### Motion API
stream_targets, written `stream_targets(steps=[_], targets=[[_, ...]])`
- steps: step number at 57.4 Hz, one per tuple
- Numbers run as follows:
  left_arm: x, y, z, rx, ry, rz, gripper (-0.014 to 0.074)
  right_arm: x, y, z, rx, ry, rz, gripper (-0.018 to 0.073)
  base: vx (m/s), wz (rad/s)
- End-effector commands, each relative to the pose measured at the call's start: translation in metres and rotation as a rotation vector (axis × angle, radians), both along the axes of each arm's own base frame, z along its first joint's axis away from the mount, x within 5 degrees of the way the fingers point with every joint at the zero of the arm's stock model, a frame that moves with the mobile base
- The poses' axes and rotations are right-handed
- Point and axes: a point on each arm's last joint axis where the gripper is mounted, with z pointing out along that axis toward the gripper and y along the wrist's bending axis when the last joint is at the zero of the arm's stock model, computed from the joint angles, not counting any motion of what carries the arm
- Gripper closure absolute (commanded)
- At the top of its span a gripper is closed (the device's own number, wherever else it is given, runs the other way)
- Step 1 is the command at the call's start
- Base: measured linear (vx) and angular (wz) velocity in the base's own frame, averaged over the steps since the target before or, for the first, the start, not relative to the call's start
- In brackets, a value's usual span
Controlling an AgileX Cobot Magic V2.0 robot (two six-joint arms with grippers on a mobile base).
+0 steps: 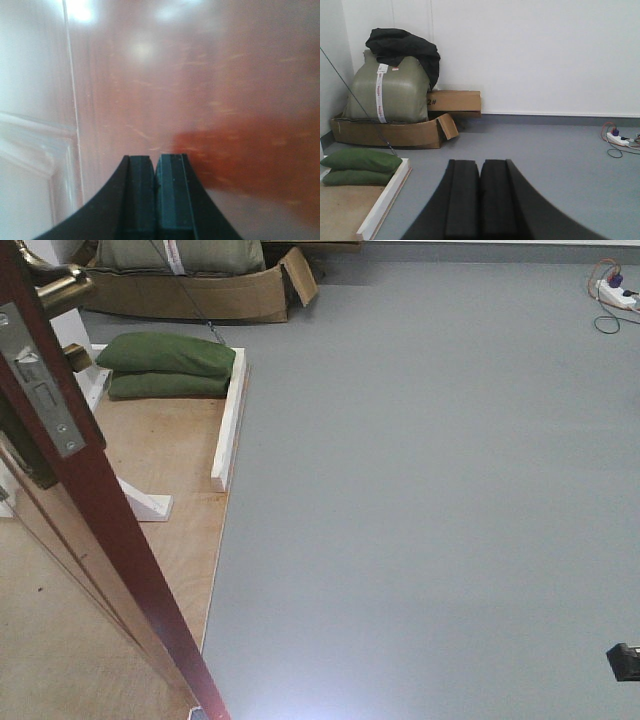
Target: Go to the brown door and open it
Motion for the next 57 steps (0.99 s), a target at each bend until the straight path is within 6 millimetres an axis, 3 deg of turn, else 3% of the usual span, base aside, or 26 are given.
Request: stream_targets(steps=[1,57], targets=[[-0.0028,-0.0006,0.0116,-0.014,-0.035,-0.005,0.0600,-0.0009,-0.0009,0.0063,-0.008,-0.088,-0.012,0.0559,0.12,-0.08],[-0.0028,-0.0006,0.0116,-0.014,-0.035,-0.005,0.0600,-0.0009,-0.0009,0.0063,-0.008,-0.088,-0.012,0.0559,0.16,-0.09]])
